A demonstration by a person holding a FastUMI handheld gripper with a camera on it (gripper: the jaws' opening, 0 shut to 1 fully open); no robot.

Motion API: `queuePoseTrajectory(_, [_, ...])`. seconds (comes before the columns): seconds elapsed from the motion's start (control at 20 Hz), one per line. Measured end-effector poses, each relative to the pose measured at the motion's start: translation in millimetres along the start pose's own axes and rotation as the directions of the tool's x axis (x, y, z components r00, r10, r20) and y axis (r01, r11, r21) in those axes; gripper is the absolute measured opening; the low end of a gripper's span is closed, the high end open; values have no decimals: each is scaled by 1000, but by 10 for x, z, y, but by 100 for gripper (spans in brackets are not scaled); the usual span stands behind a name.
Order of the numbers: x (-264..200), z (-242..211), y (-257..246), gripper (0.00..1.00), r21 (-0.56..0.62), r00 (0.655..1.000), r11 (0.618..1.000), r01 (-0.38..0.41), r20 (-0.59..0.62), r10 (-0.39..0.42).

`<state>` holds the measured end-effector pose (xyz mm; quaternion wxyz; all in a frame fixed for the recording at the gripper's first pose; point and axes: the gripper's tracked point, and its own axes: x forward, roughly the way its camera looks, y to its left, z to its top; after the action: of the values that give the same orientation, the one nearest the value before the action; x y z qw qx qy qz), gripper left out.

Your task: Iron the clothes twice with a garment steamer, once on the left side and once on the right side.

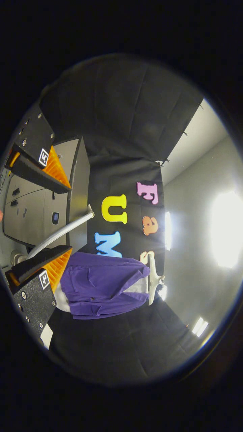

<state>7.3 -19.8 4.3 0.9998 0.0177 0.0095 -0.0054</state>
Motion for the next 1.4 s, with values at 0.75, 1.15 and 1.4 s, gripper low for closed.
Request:
queuePoseTrajectory(0.75, [389, 678, -233, 94, -65, 999, 998, 4, 47, -1])
queuePoseTrajectory(1.15, [1000, 1204, -228, 95, -84, 998, 996, 22, -56, -27])
queuePoseTrajectory(1.4, [1638, 1358, -219, 95, -28, 990, 998, 51, -127, -54])
